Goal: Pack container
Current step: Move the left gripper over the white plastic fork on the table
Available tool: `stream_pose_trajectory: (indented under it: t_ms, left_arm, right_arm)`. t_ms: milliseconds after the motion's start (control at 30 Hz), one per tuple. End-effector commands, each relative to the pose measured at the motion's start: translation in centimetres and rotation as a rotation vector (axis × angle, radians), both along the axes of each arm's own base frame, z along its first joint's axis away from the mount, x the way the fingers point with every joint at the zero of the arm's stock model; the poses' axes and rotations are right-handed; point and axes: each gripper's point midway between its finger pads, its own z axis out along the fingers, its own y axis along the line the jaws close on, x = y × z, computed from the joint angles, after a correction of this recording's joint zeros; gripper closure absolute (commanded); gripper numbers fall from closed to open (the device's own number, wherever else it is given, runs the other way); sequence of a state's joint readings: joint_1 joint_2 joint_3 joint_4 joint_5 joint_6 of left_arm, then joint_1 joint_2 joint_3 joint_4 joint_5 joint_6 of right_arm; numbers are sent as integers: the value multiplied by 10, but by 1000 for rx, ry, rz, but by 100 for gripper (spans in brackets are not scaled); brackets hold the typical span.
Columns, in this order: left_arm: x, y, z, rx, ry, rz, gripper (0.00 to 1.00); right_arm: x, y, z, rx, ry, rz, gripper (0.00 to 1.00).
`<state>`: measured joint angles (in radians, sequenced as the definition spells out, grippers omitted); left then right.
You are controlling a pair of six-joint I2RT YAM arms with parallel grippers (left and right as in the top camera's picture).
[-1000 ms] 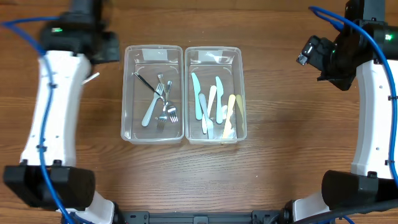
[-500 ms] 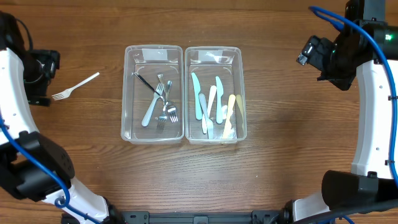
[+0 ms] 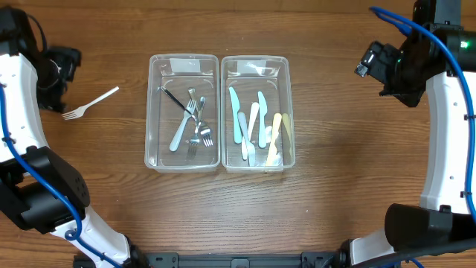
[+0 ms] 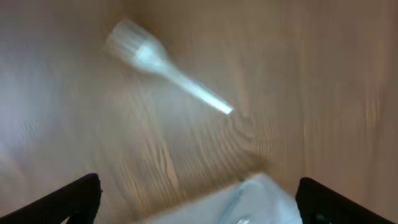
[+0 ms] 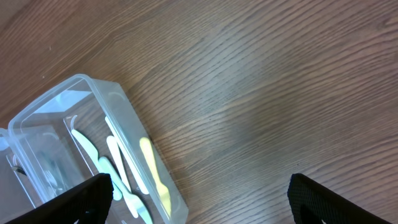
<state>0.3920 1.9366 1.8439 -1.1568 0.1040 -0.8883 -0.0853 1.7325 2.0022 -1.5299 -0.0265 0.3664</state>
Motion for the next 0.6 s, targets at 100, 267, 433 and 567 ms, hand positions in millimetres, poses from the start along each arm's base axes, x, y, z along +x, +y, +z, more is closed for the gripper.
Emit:
stream_pose_trajectory:
  t_ms: [100, 267, 433, 567]
  left_arm:
    - [15, 22, 37, 428, 5, -726, 0]
    - [9, 18, 38, 615, 84, -1322, 0]
    - [27, 20, 41, 767, 85, -1565, 0]
    - [37, 14, 29, 811, 102, -1733, 0]
  right_arm:
    - [1, -1, 2, -1, -10, 2, 8]
    - [1, -1, 2, -1, -10, 2, 8]
    - [1, -1, 2, -8, -10, 20, 8]
    - [1, -1, 2, -9, -10, 23, 7]
